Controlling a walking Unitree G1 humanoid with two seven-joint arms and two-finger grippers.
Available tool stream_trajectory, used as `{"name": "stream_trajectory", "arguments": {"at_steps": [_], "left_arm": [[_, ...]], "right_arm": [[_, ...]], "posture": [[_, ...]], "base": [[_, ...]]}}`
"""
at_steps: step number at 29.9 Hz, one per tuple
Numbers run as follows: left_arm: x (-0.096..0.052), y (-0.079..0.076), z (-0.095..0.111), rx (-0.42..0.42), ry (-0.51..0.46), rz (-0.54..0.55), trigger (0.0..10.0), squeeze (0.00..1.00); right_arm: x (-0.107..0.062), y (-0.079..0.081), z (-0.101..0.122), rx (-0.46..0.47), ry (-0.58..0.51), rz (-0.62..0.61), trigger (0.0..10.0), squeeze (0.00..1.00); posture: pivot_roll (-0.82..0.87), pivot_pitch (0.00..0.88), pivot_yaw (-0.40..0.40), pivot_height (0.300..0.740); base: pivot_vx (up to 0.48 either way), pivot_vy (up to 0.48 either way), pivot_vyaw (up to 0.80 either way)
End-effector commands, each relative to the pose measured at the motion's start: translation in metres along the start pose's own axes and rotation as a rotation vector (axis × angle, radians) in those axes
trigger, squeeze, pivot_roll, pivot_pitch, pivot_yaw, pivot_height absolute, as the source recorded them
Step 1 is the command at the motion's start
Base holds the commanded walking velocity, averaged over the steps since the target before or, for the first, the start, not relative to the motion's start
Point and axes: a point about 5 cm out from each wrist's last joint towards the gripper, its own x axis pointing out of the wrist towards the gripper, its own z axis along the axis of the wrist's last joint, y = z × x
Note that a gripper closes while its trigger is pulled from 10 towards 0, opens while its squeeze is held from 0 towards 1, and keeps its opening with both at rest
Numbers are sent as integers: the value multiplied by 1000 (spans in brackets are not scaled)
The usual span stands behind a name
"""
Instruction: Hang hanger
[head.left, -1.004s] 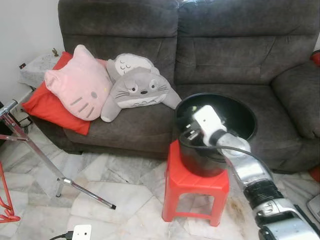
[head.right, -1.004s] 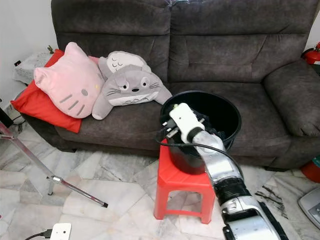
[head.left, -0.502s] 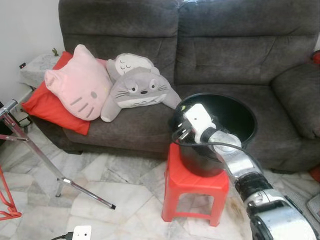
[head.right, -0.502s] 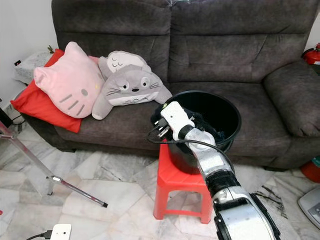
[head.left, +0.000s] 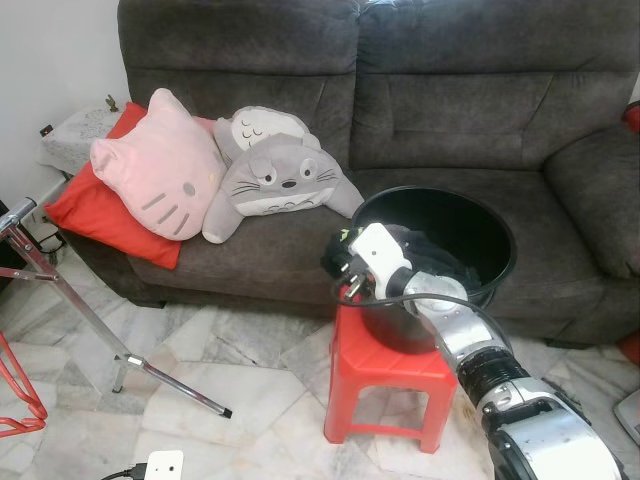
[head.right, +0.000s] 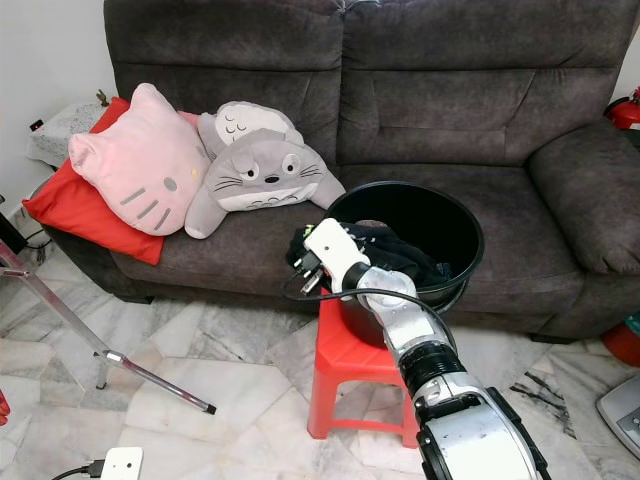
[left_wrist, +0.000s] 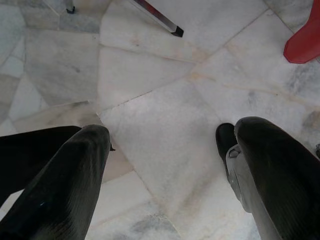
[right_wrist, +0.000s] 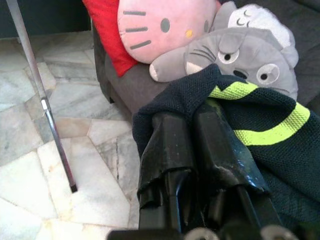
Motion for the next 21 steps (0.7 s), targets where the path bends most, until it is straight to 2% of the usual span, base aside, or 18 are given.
{"name": "stream_trajectory", "arguments": {"at_steps": [1, 6, 7, 8, 21], "left_arm": [[0, 0, -1, 10, 6, -1, 10000, 0], [0, -1, -1, 10, 6, -2, 10000, 0], [0, -1, -2, 10, 7, -2, 10000, 0], [-1, -1, -2, 10, 7, -3, 10000, 0], [-1, -3, -5, 13, 17, -9, 10000, 0]], "right_arm": [[5, 4, 6, -28, -7, 26, 10000, 0], [5, 5, 0, -2, 20, 21, 10000, 0], [4, 5, 0, 3, 23, 19, 10000, 792], [4, 5, -1, 8, 28, 16, 10000, 1000], [4, 4, -1, 15, 18, 4, 10000, 1000]], "posture": [[-195, 0, 74, 740], [-195, 0, 73, 740], [-195, 0, 73, 740], [-195, 0, 73, 740], [-197, 0, 74, 740]], "base": [[0, 0, 0], [0, 0, 0], [0, 0, 0], [0, 0, 0], [0, 0, 0]]}}
